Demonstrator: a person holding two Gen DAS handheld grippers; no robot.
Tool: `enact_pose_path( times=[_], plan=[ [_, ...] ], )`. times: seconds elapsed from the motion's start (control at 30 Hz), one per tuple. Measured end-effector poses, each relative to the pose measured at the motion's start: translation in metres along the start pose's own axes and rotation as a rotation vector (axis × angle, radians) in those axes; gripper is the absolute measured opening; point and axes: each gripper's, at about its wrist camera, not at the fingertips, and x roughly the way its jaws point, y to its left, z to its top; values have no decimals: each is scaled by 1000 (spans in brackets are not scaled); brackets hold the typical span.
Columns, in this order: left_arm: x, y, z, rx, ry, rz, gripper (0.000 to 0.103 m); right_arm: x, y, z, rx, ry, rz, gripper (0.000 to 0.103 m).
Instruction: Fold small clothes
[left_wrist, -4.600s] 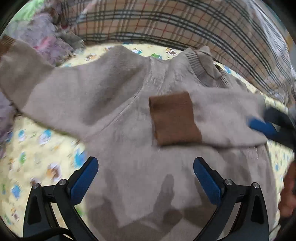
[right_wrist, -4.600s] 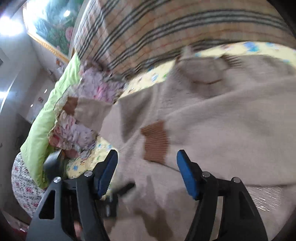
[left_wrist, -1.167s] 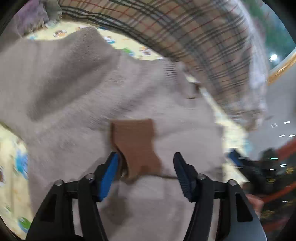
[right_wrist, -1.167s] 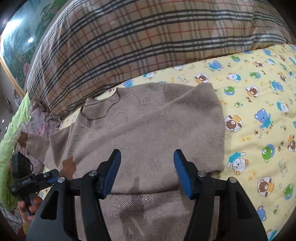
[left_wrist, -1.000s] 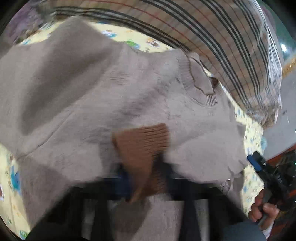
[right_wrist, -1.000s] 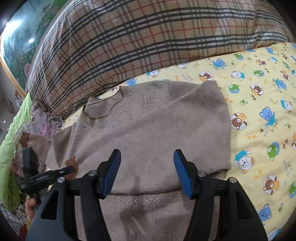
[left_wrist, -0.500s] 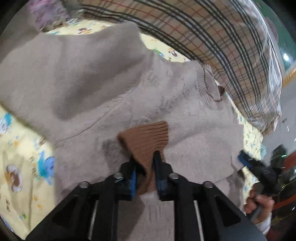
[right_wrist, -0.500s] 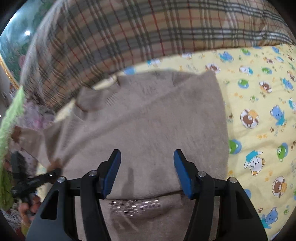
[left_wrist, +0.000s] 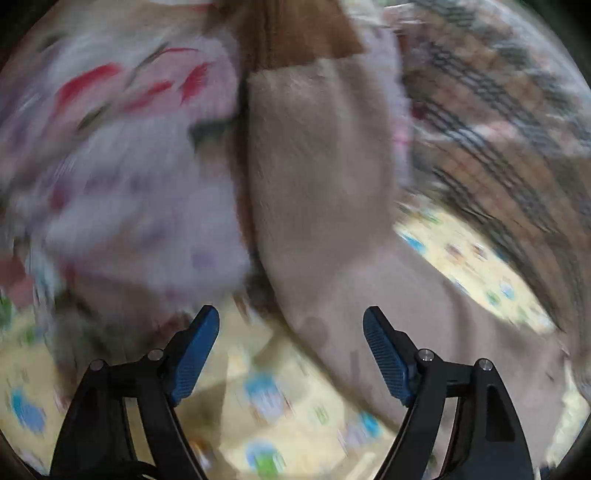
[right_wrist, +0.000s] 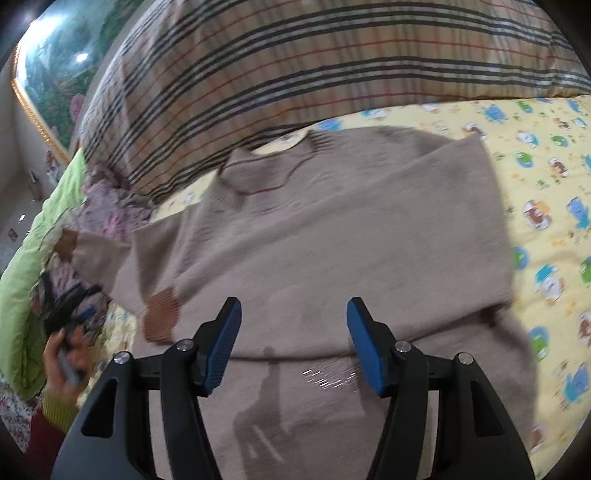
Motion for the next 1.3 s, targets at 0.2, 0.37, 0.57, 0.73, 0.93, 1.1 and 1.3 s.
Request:
enact_pose_path(
  times=[0.2, 0.37, 0.57, 0.73, 0.93, 1.1, 1.3],
  plan=[
    [0, -1, 27, -5, -93, -117, 5, 7, 13, -19, -9, 57, 4, 60],
    [-45, -55, 3, 177, -191, -177, 3, 6, 9, -28, 18, 61, 14, 60],
    [-92, -150, -41, 308, -196, -375, 3, -15, -1, -30, 60, 21, 22, 60],
    [-106, -232, -113, 499, -103, -506, 4, -37, -18, -25, 113, -21, 2, 60],
    [-84, -313, -219, 753, 124, -539, 29, -42, -36, -18, 146, -11, -49, 60],
    [-90, -270, -220, 707, 128, -563, 43, -46, -30, -8, 83, -20, -79, 61],
    [-97, -169, -192, 603, 45, -443, 53, -19, 1, 6, -26, -5, -39, 61]
  ],
)
